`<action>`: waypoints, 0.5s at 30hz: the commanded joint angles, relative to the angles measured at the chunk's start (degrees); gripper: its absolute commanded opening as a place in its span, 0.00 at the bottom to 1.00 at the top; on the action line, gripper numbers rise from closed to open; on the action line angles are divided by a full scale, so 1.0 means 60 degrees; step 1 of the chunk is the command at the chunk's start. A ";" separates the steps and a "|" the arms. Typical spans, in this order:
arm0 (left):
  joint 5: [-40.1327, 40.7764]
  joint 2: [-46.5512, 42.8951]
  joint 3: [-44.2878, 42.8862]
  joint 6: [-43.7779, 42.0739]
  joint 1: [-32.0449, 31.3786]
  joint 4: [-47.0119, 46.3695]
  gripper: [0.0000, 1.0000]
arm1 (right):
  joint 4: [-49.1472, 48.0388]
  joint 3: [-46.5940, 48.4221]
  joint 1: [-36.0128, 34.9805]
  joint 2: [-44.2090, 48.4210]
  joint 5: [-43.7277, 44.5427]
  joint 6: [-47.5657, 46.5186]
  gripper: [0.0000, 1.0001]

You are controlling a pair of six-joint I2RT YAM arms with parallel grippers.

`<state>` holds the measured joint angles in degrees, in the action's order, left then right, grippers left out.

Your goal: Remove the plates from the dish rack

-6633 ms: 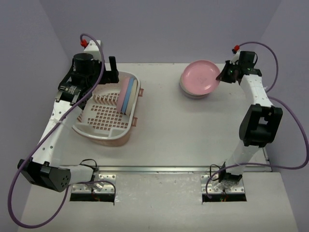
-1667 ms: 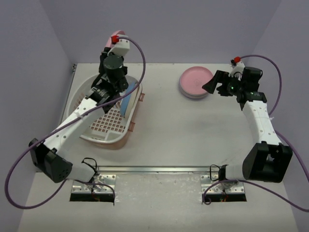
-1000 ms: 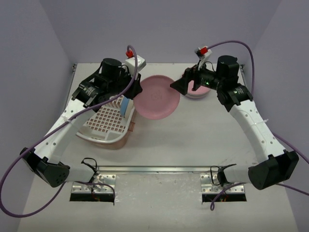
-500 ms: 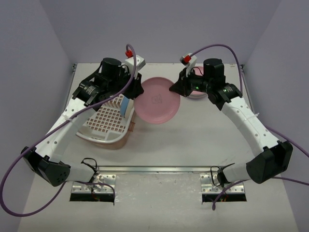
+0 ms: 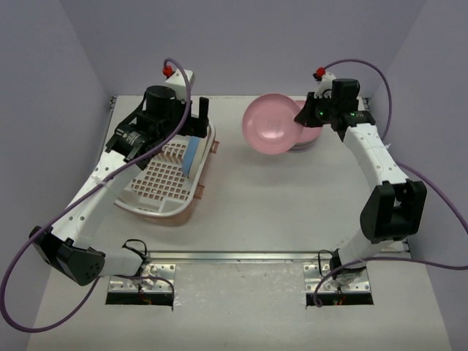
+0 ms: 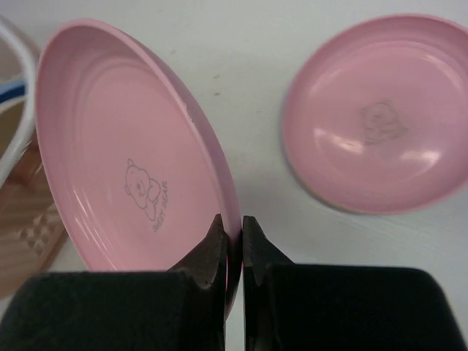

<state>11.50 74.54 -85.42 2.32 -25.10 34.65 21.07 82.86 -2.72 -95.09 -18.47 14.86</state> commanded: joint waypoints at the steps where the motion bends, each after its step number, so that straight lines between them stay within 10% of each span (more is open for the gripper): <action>1: 0.1540 -0.0397 0.0373 0.0050 0.0164 -0.0819 0.98 | -0.0382 0.1442 0.1138 -0.1150 0.0625 0.1291 0.00; 7: -0.1020 -0.0425 0.1001 -0.0726 0.0079 -0.0428 0.88 | -0.0258 0.2574 0.1657 -0.2900 0.0824 0.1595 0.00; 12: -0.0213 -0.0318 0.1518 -0.0890 -0.0007 -0.0452 0.83 | -0.0157 0.3089 0.1743 -0.3884 0.1062 0.1512 0.00; 15: 0.0556 -0.0225 0.1829 -0.0775 -0.0007 -0.0509 0.78 | -0.0094 0.3193 0.1764 -0.4223 0.1277 0.1337 0.33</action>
<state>10.62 73.41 -75.60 -1.78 -24.83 33.48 21.62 98.43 7.75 -120.00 -12.43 23.00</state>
